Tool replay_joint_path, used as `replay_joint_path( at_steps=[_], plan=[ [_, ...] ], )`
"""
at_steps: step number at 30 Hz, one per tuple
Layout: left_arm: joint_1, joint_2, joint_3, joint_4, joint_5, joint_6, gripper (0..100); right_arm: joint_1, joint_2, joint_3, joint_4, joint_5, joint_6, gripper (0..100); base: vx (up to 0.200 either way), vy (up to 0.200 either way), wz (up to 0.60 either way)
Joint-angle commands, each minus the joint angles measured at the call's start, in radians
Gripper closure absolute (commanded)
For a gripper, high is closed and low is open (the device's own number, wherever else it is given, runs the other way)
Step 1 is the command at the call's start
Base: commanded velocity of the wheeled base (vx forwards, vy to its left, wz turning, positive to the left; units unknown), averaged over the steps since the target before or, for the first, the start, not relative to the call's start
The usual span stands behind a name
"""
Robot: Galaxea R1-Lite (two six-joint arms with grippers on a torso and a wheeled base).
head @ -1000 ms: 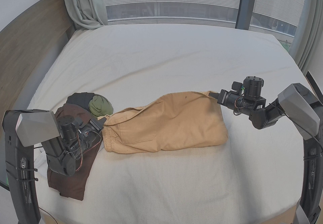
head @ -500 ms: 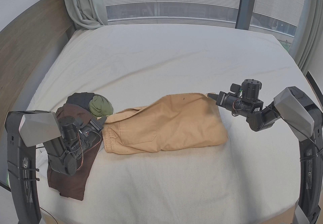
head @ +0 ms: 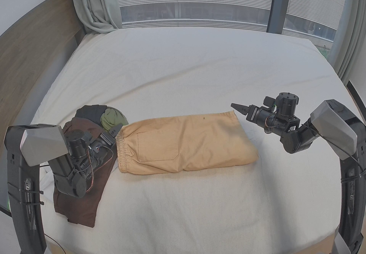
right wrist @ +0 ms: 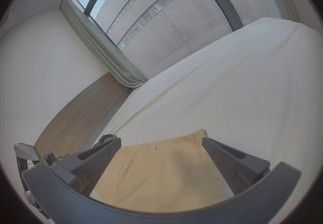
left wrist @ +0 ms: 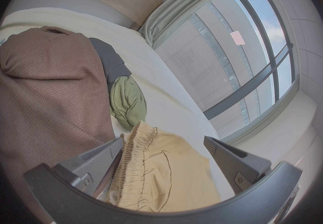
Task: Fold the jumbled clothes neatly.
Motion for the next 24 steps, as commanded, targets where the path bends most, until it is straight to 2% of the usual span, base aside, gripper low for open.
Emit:
replay_joint_path(
  at_steps=[1, 6, 8, 11, 14, 19, 24],
  plan=[
    [-0.004, -0.062, 0.038, 0.0, -0.009, -0.002, 0, -0.001, -0.125, 0.15, -0.047, 0.011, 0.046, 0, 0.0, 0.0, 0.0],
    [-0.014, -0.13, 0.11, 0.0, -0.047, 0.003, 0, -0.023, -0.217, 0.308, -0.061, 0.019, 0.084, 0, 0.0, 0.0, 0.0],
    [-0.015, -0.159, 0.138, 0.0, -0.07, 0.012, 0, -0.035, -0.245, 0.377, -0.073, 0.045, 0.086, 0, 0.0, 0.0, 0.0],
    [-0.014, -0.184, 0.17, 0.0, -0.101, 0.041, 0, -0.041, -0.275, 0.483, -0.147, 0.1, 0.086, 0, 0.0, 0.0, 0.0],
    [-0.012, -0.188, 0.187, 0.0, -0.112, 0.084, 0, -0.033, -0.279, 0.575, -0.259, 0.112, 0.087, 0, 0.0, 0.0, 0.0],
    [-0.012, -0.184, 0.208, 0.0, -0.112, 0.136, 0, -0.029, -0.269, 0.632, -0.323, 0.115, 0.09, 0, 0.0, 0.0, 0.0],
    [-0.01, -0.168, 0.225, 0.001, -0.113, 0.244, 0, -0.029, -0.268, 0.652, -0.313, 0.115, 0.09, 0, 0.0, 0.0, 0.0]
  ],
)
